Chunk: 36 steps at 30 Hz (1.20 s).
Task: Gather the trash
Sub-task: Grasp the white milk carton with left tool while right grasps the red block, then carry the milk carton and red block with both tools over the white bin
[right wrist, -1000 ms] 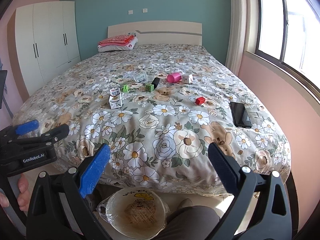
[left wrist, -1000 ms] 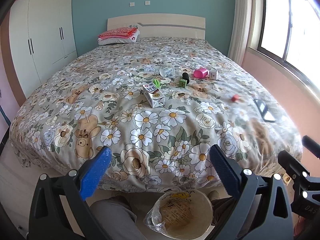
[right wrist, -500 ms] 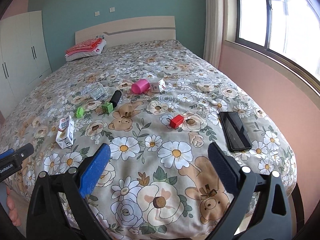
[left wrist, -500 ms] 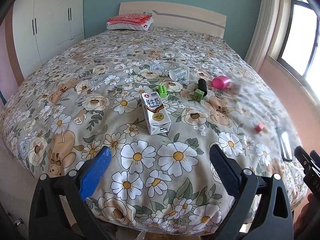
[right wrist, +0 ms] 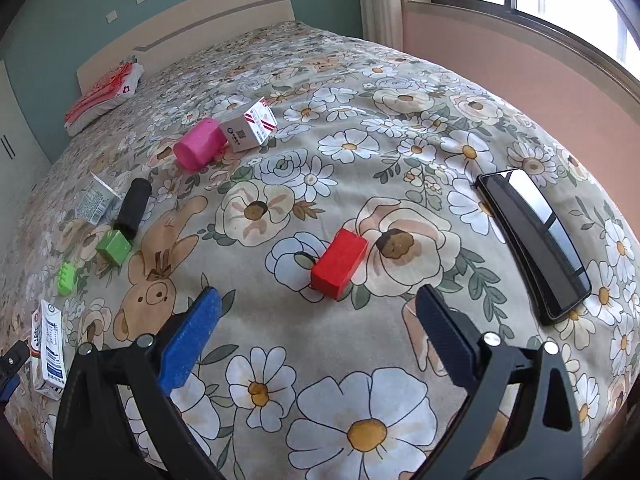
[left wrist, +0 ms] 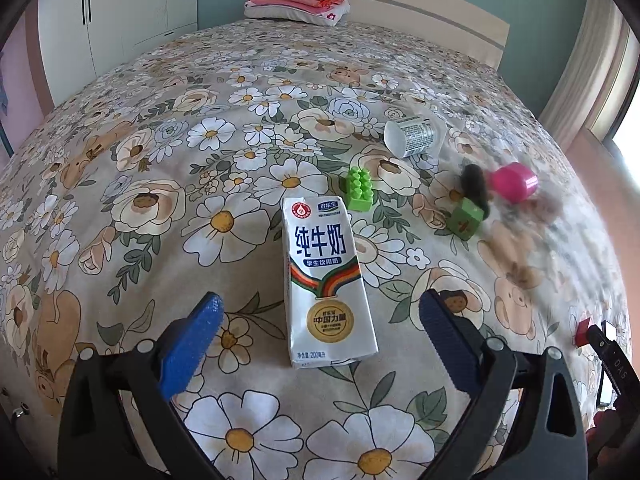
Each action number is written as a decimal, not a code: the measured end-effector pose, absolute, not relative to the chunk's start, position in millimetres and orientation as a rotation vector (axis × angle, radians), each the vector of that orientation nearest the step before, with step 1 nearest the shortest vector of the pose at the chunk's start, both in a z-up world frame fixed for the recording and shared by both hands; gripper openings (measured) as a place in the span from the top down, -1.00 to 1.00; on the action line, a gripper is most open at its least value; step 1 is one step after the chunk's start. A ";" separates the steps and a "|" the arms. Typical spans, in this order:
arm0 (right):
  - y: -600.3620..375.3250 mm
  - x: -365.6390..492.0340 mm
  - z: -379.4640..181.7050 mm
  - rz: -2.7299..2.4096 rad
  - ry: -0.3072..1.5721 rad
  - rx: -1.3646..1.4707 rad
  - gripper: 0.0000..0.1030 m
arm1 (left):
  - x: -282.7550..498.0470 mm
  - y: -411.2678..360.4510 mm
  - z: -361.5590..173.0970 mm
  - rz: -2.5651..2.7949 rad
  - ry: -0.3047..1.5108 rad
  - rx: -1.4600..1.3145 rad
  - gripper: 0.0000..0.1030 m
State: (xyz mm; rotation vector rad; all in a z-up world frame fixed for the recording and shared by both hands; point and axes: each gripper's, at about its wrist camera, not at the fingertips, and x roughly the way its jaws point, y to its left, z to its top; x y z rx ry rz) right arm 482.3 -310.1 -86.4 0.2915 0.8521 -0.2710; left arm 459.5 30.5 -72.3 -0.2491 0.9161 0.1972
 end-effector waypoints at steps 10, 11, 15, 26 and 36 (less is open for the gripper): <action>-327.3 518.2 -118.1 -0.281 0.899 0.380 -0.08 | 500.6 33.3 -114.2 0.200 1.001 -0.272 -0.15; -327.1 518.9 -117.8 -0.277 0.894 0.378 0.06 | 501.1 33.6 -116.0 0.204 0.997 -0.270 -0.10; -330.2 520.5 -117.9 -0.248 0.891 0.385 0.43 | 501.5 33.2 -116.1 0.193 0.982 -0.254 -0.01; -332.4 493.2 -92.2 -0.219 0.840 0.353 0.60 | 482.1 25.0 -91.0 0.157 0.935 -0.199 0.04; -310.4 444.6 -11.9 -0.158 0.705 0.284 0.60 | 436.0 23.4 -18.5 0.118 0.815 -0.184 0.04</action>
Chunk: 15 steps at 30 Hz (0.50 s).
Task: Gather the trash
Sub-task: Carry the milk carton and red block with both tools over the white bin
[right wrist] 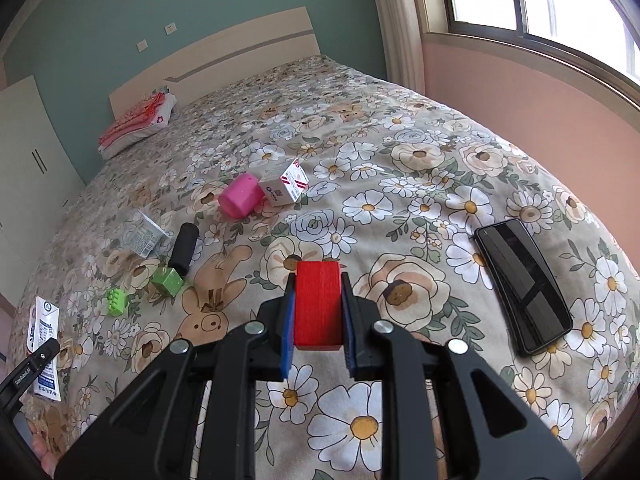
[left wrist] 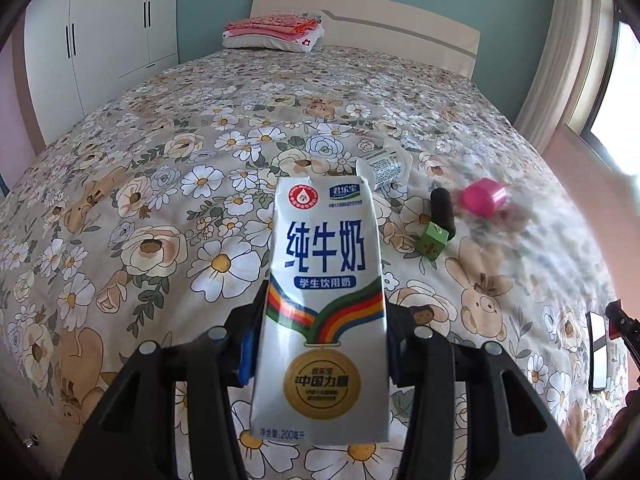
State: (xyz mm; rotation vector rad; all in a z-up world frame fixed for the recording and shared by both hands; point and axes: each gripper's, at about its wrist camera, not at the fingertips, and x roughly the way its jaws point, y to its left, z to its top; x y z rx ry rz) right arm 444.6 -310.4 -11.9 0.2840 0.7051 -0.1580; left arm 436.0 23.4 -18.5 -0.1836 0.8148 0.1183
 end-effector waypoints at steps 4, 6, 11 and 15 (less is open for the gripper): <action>-298.2 418.8 24.0 -0.121 0.652 0.259 0.60 | 410.1 26.5 14.6 0.108 0.759 -0.169 0.04; -291.6 404.1 41.8 -0.099 0.626 0.244 0.60 | 394.9 26.9 32.0 0.105 0.725 -0.165 0.04; -272.6 360.9 84.0 -0.045 0.564 0.206 0.60 | 354.1 27.5 74.9 0.097 0.647 -0.142 0.04; -258.5 320.9 114.4 0.001 0.511 0.179 0.60 | 314.5 26.5 106.6 0.087 0.578 -0.124 0.04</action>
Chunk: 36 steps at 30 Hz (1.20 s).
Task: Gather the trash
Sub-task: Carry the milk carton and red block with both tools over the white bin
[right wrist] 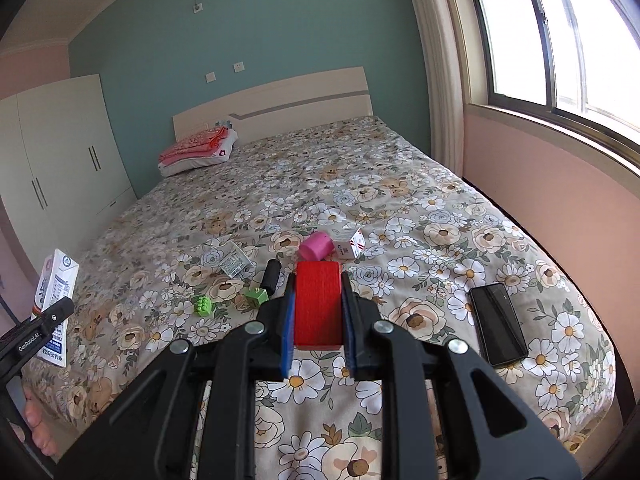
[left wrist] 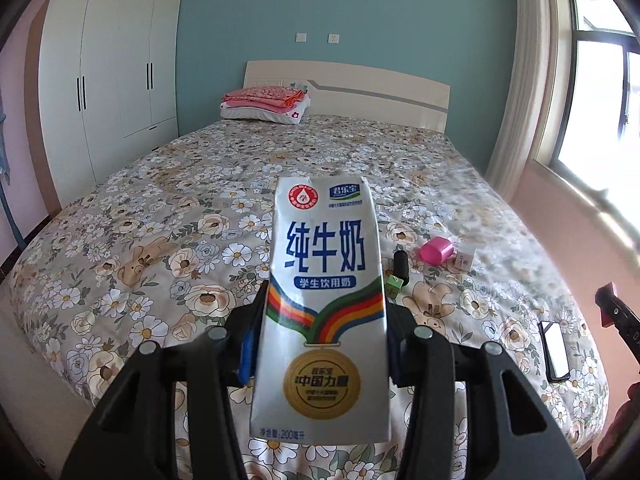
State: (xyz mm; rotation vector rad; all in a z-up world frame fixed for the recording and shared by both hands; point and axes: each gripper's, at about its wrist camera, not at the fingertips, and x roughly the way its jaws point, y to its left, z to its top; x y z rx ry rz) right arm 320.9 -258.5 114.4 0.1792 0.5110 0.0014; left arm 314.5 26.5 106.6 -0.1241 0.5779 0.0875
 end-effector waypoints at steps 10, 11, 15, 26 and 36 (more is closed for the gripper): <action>-225.7 218.1 165.6 0.107 0.403 0.096 0.60 | 216.9 14.4 154.6 0.052 0.438 -0.085 0.04; -222.8 207.9 169.1 0.118 0.393 0.087 0.60 | 207.9 12.8 157.0 0.045 0.428 -0.081 0.04; -210.8 171.1 177.5 0.163 0.366 0.060 0.60 | 174.7 10.3 164.4 0.031 0.388 -0.058 0.04; -181.5 105.7 158.1 0.255 0.393 -0.001 0.60 | 117.0 17.3 146.9 0.009 0.390 -0.018 0.04; -160.9 80.5 89.5 0.309 0.548 -0.069 0.60 | 87.5 23.1 76.4 -0.034 0.550 0.067 0.04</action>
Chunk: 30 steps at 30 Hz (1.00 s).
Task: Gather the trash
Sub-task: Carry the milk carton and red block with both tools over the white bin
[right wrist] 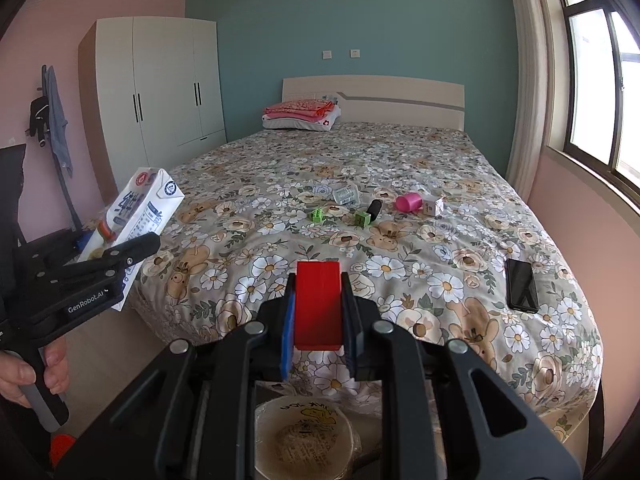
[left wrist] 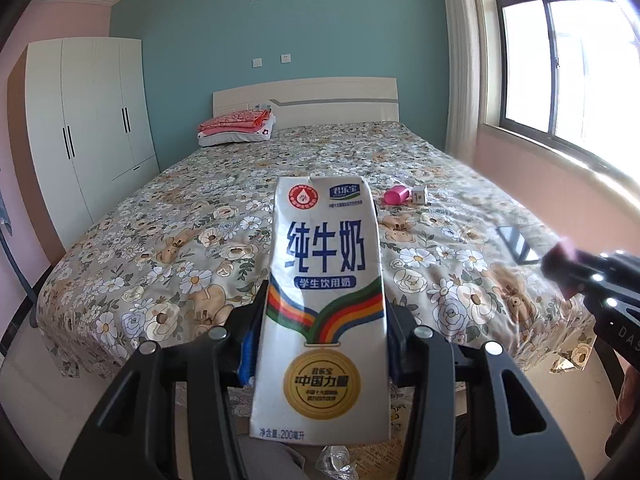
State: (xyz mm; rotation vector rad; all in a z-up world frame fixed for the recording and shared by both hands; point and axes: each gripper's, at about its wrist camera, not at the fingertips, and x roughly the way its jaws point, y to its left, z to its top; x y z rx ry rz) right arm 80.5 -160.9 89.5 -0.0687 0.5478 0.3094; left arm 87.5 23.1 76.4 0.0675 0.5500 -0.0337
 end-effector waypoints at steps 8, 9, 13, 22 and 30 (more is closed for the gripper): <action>-148.1 83.1 17.4 0.327 0.723 -0.096 0.60 | 91.3 17.4 -4.6 -0.069 0.743 0.133 0.04; -146.9 84.0 7.6 0.331 0.747 -0.099 0.60 | 93.1 18.1 -15.8 -0.073 0.772 0.137 0.04; -139.5 88.7 -36.7 0.341 0.850 -0.130 0.60 | 100.5 18.2 -60.4 -0.089 0.884 0.148 0.04; -130.2 101.1 -132.6 0.356 1.077 -0.142 0.60 | 119.4 9.2 -152.0 -0.139 1.124 0.183 0.04; -128.6 117.2 -200.7 0.358 1.250 -0.131 0.60 | 134.9 -7.3 -213.4 -0.201 1.281 0.196 0.04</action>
